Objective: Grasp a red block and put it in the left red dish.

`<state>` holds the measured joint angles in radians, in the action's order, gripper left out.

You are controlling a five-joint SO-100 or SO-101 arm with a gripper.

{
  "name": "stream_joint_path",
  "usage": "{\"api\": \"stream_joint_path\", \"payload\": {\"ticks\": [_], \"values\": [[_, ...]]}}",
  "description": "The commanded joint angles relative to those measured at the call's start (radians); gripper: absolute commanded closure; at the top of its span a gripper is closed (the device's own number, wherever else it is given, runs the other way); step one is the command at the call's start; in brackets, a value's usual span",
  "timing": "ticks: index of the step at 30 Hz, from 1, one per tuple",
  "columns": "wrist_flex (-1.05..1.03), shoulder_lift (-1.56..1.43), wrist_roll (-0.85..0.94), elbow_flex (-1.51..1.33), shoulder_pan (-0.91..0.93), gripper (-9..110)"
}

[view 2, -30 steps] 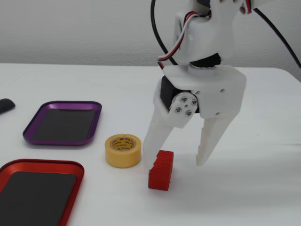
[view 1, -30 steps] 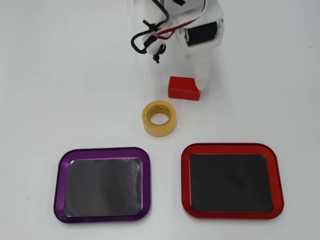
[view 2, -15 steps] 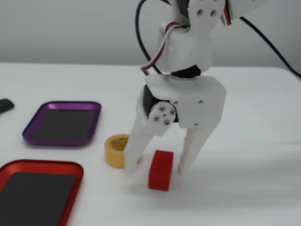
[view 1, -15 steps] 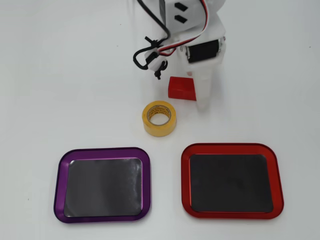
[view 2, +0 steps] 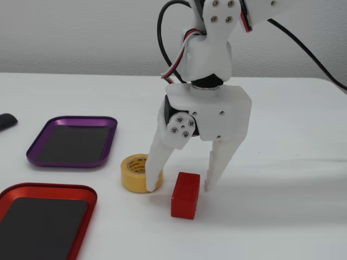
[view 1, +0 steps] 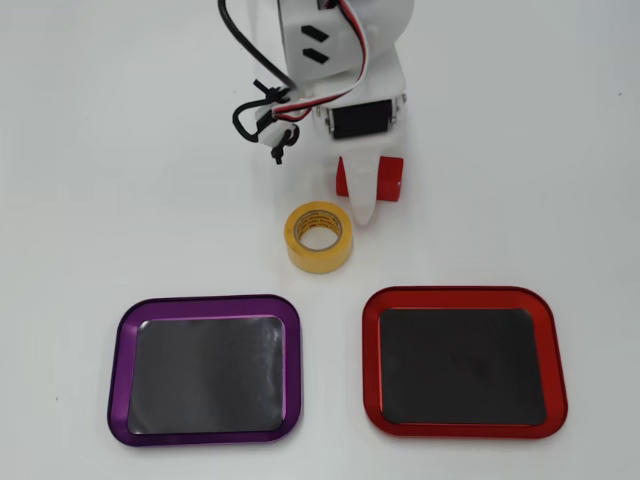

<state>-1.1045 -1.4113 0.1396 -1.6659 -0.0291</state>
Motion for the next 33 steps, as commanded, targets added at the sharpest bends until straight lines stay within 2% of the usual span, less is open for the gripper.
{"api": "stream_joint_path", "payload": {"ticks": [1, 9, 12, 17, 23, 33], "values": [[0.029, -0.008, 0.005, -0.021, -0.011, 82], [0.109, -0.008, 0.006, -0.121, -0.012, 93], [0.100, -0.018, 0.006, -0.112, -0.012, 102], [0.092, -0.051, 0.043, -0.071, -0.017, 102], [0.106, -0.281, 0.084, -0.040, -0.037, 102], [0.390, -0.607, 0.155, -0.048, -0.201, 102]]}}
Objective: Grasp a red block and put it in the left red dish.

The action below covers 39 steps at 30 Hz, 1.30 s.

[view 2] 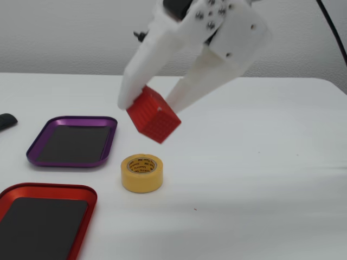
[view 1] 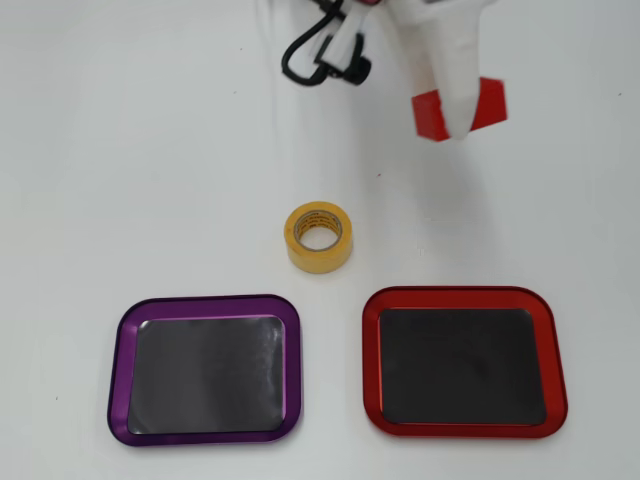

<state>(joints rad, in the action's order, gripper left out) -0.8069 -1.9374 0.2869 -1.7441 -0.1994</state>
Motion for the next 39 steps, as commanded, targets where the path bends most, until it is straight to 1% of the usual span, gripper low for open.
{"api": "stream_joint_path", "payload": {"ticks": [1, 4, 7, 12, 17, 22, 28, 32, 35, 39], "values": [[0.153, -0.075, 0.008, 0.025, -0.040, 102], [0.324, 0.009, 0.008, 0.009, -0.041, 102], [0.407, 0.181, 0.009, 0.043, -0.040, 102], [0.431, 0.534, 0.009, 0.327, -0.038, 102], [0.302, 0.816, 0.008, 0.615, 0.008, 102], [0.173, 0.982, 0.008, 0.811, 0.011, 102], [0.040, 1.012, 0.008, 0.897, 0.005, 100], [-0.040, 1.011, 0.006, 0.945, 0.002, 93], [-0.146, 1.011, 0.003, 1.017, 0.002, 86], [-0.278, 1.011, -0.005, 1.108, 0.003, 83]]}}
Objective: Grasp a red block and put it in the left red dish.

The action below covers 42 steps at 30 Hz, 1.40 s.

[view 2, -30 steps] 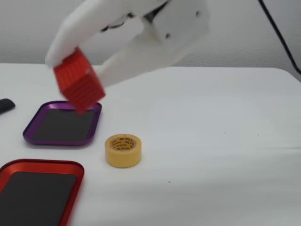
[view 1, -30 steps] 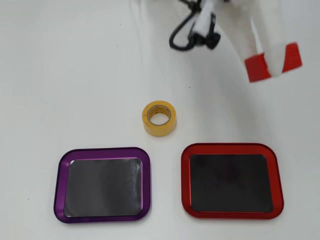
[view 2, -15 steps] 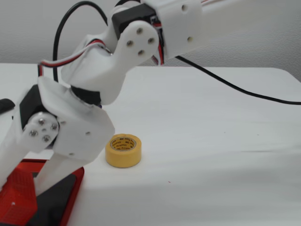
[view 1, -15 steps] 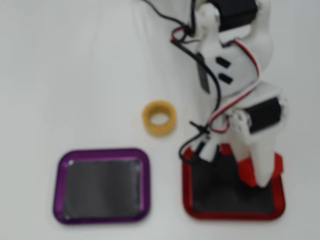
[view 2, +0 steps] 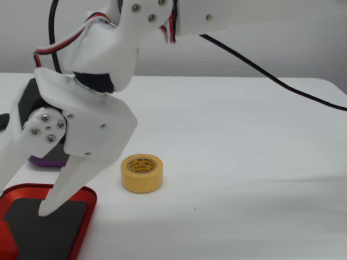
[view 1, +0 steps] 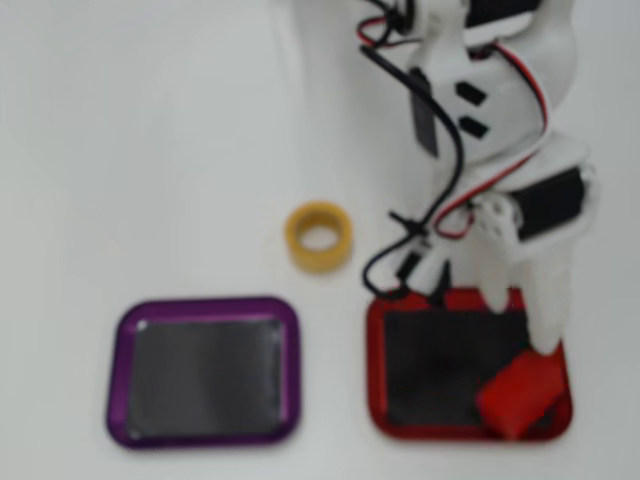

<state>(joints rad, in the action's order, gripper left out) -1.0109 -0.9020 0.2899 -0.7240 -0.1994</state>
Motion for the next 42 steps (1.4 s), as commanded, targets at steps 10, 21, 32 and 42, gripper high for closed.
{"api": "stream_joint_path", "payload": {"ticks": [10, 21, 32, 42], "values": [[-0.456, -0.025, -0.012, 0.385, 0.002, 82], [-0.687, -0.163, -0.120, 0.423, 0.041, 83], [-0.683, -0.739, -0.117, -0.288, 0.046, 83], [-0.420, -1.270, -0.124, -1.072, 0.167, 83]]}}
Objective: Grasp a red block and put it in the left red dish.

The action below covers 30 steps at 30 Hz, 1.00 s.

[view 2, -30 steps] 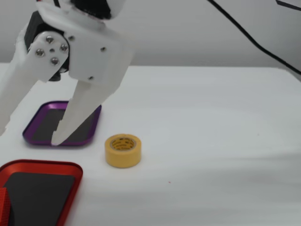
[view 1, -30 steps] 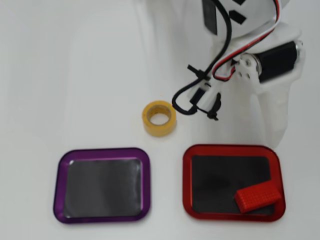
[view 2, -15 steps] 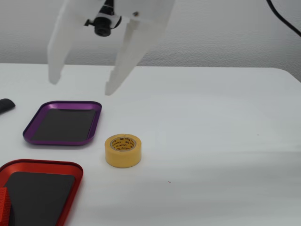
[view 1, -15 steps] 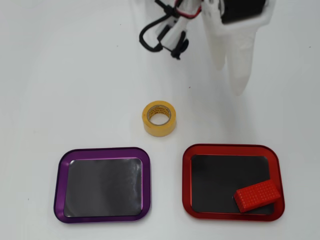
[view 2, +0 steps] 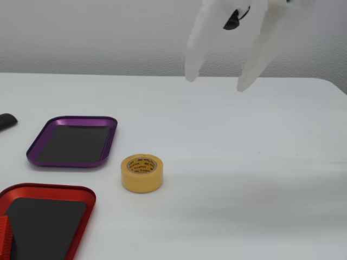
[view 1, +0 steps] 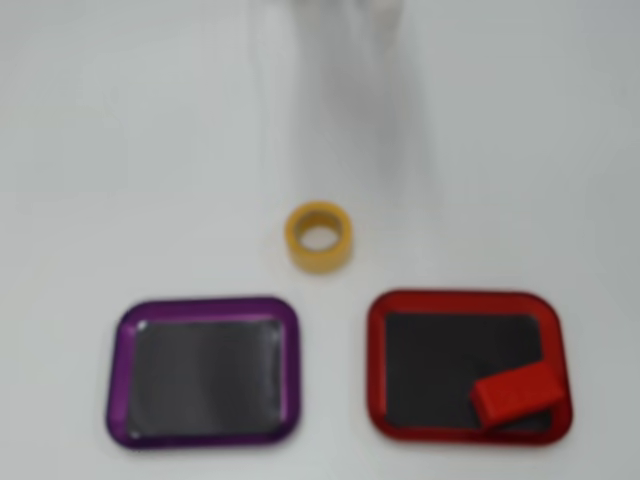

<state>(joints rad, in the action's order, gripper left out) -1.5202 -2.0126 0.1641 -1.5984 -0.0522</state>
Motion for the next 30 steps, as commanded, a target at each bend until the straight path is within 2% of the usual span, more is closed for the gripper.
{"api": "stream_joint_path", "payload": {"ticks": [1, 14, 24, 30], "values": [[0.121, -0.210, 0.000, -0.273, 0.029, 83], [0.488, -0.871, 0.000, -1.043, 0.025, 83], [0.443, -1.270, -0.003, -1.410, 0.034, 82], [0.365, -1.416, -0.003, -1.474, 0.035, 82]]}}
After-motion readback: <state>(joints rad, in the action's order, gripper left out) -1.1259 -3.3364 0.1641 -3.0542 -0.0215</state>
